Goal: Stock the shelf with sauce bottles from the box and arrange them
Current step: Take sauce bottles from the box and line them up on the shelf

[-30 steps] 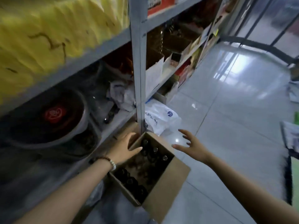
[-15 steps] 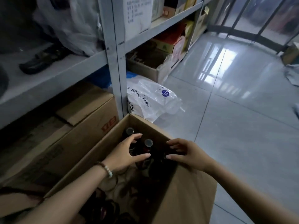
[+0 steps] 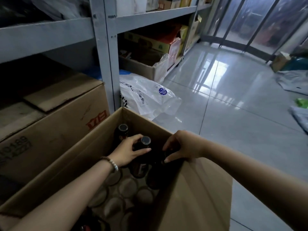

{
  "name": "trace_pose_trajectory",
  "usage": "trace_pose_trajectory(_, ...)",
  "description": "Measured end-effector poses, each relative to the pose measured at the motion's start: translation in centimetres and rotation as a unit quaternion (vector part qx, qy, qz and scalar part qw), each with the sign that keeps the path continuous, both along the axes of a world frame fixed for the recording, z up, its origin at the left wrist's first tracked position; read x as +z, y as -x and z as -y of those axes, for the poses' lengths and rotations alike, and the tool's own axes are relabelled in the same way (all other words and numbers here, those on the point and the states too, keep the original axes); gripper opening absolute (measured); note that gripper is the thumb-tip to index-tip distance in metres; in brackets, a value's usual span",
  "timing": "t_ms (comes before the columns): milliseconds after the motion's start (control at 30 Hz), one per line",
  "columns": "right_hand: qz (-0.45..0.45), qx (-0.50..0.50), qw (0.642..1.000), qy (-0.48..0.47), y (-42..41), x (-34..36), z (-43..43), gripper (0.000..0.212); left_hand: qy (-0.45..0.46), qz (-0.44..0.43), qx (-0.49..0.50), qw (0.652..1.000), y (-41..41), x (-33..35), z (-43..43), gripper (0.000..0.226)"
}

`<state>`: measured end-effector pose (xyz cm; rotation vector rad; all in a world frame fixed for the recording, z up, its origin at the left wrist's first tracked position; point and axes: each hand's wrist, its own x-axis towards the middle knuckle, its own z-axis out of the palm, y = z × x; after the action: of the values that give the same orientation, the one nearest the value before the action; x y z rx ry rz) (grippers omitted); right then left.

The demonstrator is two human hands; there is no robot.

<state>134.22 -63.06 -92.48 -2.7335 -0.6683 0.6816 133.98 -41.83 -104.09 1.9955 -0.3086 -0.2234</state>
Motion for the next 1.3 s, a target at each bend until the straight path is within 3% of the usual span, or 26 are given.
trace_pose_trajectory(167,0.059,0.023,0.991,0.115,0.6,-0.8,-1.1,0.047,0.028,0.02,0.019,0.999,0.5,-0.4,-0.1,0.024)
trace_pose_trajectory(467,0.091,-0.015,0.992,0.081,0.7,-1.5,-1.0,0.043,0.071,0.018,0.088,0.993,2.7,0.3,-1.2,0.027)
trace_pose_trajectory(667,0.103,-0.03,0.994,-0.009,1.6,-1.6,-0.3,0.03,0.131,0.042,0.11,0.984,4.1,5.4,-1.2,0.022)
trace_pose_trajectory(800,0.105,-0.081,0.975,-0.18,2.3,-0.1,0.5,0.016,0.165,0.081,0.122,0.975,5.5,10.8,-1.5,0.019)
trace_pose_trajectory(1033,0.197,-0.172,0.877,-0.403,2.9,11.5,-0.3,0.013,0.232,0.168,0.173,0.942,5.8,22.5,-1.7,0.011)
trace_pose_trajectory(1133,0.248,-0.178,0.836,-0.455,3.3,19.7,-0.3,0.015,0.255,0.198,0.193,0.927,5.2,29.9,-1.8,0.024)
trace_pose_trajectory(1300,0.292,-0.161,0.796,-0.504,4.4,35.8,-0.5,0.014,0.244,0.229,0.18,0.925,5.2,45.0,-1.2,0.026)
